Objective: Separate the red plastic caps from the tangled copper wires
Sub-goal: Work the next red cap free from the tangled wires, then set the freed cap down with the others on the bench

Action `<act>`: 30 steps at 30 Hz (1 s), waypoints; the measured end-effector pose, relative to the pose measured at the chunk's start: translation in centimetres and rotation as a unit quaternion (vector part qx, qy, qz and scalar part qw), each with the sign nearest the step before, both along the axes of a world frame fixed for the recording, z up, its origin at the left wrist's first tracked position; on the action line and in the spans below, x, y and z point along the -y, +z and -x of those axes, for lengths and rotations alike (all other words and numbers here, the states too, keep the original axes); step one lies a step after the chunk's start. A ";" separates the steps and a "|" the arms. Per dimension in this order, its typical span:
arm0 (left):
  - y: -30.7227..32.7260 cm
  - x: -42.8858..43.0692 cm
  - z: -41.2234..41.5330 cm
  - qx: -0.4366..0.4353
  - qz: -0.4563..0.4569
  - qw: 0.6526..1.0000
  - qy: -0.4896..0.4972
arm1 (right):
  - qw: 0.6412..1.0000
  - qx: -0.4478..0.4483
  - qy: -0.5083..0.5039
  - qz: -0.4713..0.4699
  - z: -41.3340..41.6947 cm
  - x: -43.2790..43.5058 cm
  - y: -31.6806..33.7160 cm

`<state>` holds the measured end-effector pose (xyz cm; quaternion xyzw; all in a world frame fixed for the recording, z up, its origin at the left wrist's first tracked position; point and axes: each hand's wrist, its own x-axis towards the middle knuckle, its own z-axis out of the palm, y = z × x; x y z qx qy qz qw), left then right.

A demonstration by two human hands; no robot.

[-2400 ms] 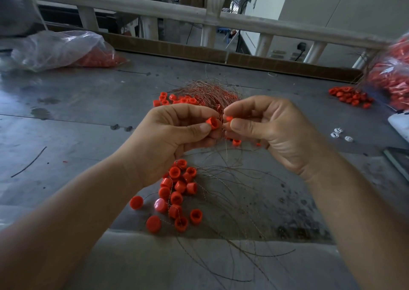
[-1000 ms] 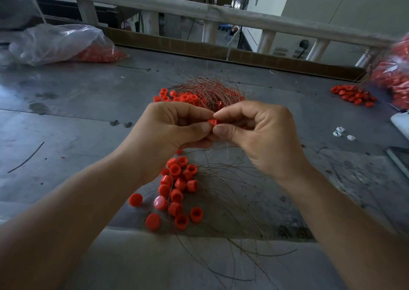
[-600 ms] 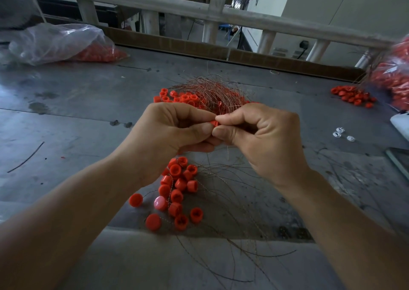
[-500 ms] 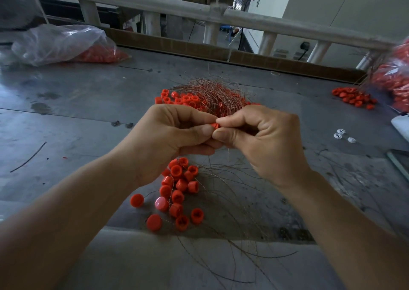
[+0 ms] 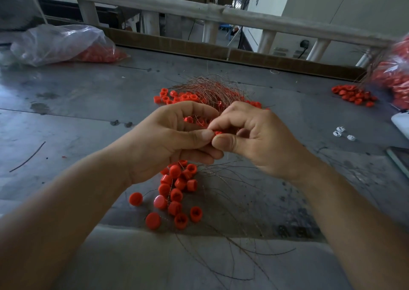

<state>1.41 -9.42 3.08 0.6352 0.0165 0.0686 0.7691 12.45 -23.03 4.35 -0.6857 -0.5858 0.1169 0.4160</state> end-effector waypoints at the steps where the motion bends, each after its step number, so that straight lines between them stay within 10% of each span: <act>1: 0.0 0.1 0.0 0.012 0.001 1.000 0.001 | 1.000 0.007 -0.009 -0.007 0.1 0.0 0.0; 15: 0.0 1.6 0.4 0.105 -0.208 0.969 0.081 | 0.995 0.059 -0.043 -0.064 1.0 -0.3 -0.4; 30: 1.4 0.4 0.5 0.020 -0.007 0.998 0.065 | 0.982 -0.183 0.000 -0.049 0.8 -0.2 -0.1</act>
